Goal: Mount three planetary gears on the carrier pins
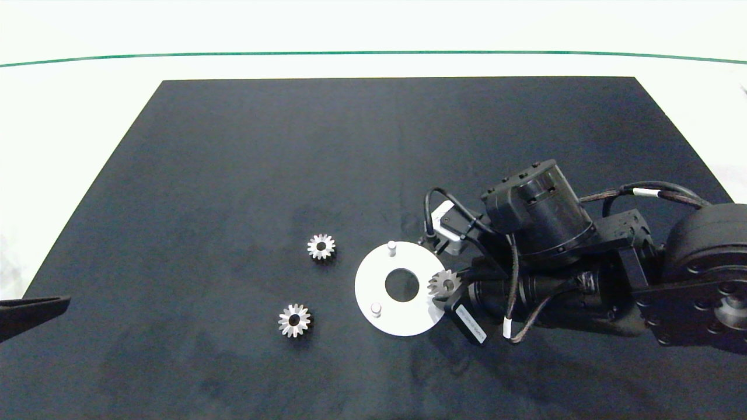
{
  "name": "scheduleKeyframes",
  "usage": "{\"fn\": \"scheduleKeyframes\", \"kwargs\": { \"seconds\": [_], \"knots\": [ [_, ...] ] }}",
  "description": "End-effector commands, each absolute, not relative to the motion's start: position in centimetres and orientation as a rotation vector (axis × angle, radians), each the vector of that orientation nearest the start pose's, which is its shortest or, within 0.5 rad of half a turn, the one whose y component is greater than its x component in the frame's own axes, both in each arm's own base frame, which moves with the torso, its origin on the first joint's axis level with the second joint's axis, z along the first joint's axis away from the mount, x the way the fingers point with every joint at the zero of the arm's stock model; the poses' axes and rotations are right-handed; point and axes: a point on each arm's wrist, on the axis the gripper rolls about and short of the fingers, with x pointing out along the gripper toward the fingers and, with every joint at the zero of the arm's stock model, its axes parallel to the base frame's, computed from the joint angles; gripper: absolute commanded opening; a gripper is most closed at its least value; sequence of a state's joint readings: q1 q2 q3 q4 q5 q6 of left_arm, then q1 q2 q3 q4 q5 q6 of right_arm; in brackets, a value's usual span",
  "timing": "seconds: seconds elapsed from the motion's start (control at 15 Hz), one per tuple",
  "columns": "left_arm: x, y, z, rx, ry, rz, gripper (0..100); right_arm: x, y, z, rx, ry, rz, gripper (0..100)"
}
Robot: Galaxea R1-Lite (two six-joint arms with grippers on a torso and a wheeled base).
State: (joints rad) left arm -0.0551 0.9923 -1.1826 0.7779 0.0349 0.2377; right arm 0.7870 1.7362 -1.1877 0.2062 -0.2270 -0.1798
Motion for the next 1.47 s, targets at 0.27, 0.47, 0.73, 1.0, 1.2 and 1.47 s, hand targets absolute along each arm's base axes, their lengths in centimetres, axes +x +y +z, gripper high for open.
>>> {"fn": "scheduleKeyframes", "kwargs": {
  "seconds": [0.27, 0.47, 0.73, 1.0, 1.2, 1.47],
  "knots": [
    [7.9, -0.4, 30.1, 0.259, 0.588, -0.09, 100, 22.3, 21.6, 20.1, -0.541, 0.617, 0.594, 100],
    [7.8, -0.4, 30.1, 0.259, 0.587, -0.09, 100, 22.3, 21.6, 20.1, -0.543, 0.616, 0.593, 100],
    [7.9, -0.4, 30.1, 0.259, 0.587, -0.09, 100, 21.2, 20.2, 21.7, -0.518, 0.573, 0.585, 100],
    [8.2, -0.4, 30.0, 0.256, 0.596, -0.093, 100, 16.5, 13.9, 25.4, -0.449, 0.442, 0.481, 100],
    [8.4, -0.6, 29.8, 0.257, 0.611, -0.117, 100, 12.8, 10.6, 25.6, -0.42, 0.383, 0.463, 100],
    [9.8, -1.9, 28.6, 0.275, 0.674, -0.234, 100, 8.7, 7.0, 27.2, -0.331, 0.242, 0.488, 100]
  ]
}}
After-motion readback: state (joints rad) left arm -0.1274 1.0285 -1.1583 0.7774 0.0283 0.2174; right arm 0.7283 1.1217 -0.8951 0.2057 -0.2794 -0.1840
